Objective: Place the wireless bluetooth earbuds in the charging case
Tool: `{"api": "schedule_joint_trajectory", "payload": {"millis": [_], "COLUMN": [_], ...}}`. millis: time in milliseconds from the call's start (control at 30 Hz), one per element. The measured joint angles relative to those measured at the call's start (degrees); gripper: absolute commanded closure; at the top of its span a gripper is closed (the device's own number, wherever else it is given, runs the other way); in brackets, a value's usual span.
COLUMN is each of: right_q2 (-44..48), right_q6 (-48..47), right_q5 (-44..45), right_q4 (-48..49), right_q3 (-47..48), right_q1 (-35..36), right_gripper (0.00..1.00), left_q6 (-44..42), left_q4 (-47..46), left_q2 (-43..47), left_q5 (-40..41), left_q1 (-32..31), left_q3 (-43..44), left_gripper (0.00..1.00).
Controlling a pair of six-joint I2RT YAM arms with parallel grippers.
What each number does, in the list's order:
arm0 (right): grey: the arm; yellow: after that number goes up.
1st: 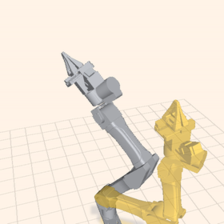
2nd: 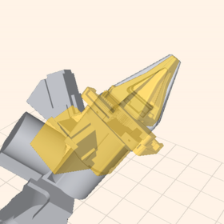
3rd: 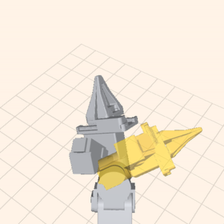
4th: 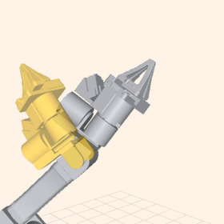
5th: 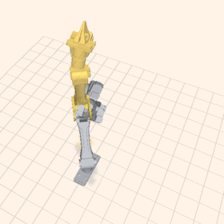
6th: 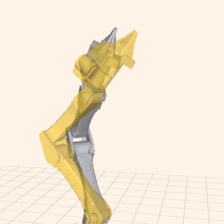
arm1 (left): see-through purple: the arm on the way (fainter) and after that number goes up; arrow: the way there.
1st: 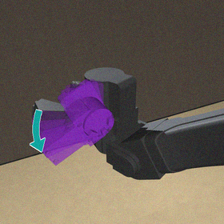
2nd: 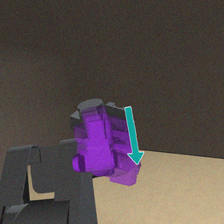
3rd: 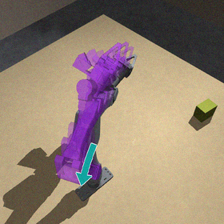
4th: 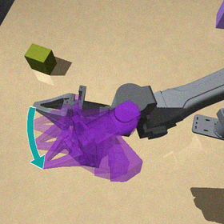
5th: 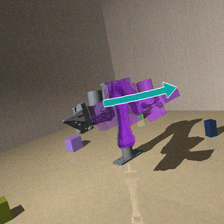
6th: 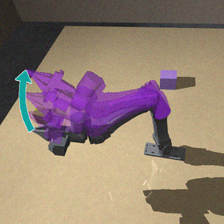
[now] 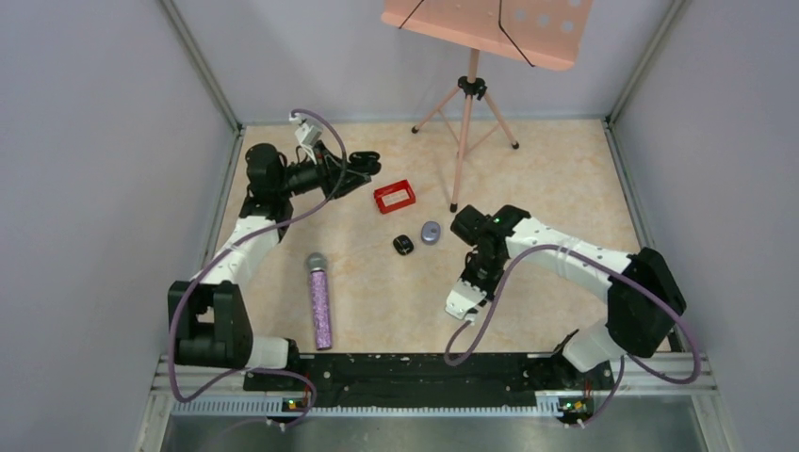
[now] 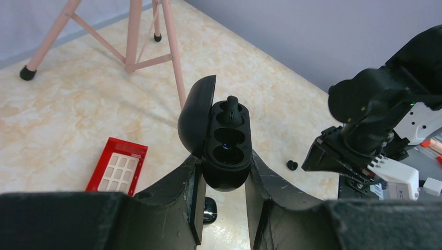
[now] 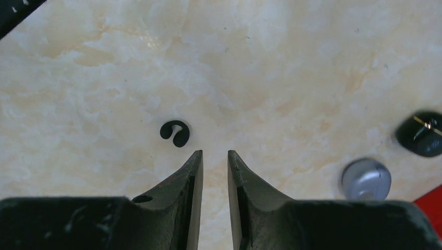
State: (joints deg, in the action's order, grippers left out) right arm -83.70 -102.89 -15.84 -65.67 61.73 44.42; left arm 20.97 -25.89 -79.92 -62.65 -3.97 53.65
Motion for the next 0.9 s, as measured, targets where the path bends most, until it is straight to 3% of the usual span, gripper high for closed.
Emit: {"api": "schedule_joint_trajectory", "payload": {"millis": [233,900], "right_q2": [-6.7,-12.7], "right_q6": [-12.3,-15.6], "right_q5": [1.0,6.4], "right_q4": [-0.7,-1.2], "right_q3": [-0.3,-1.4], "right_q1": [0.3,0.5], "right_gripper": [0.76,0.75], "left_q6": [-3.0,-4.6], "left_q4": [3.7,7.6], "left_q2": [5.6,8.0], "left_q5": [1.8,3.8], "left_q1": [0.2,0.6], "left_q3": [-0.7,-1.8], "left_gripper": [1.0,1.0]}}
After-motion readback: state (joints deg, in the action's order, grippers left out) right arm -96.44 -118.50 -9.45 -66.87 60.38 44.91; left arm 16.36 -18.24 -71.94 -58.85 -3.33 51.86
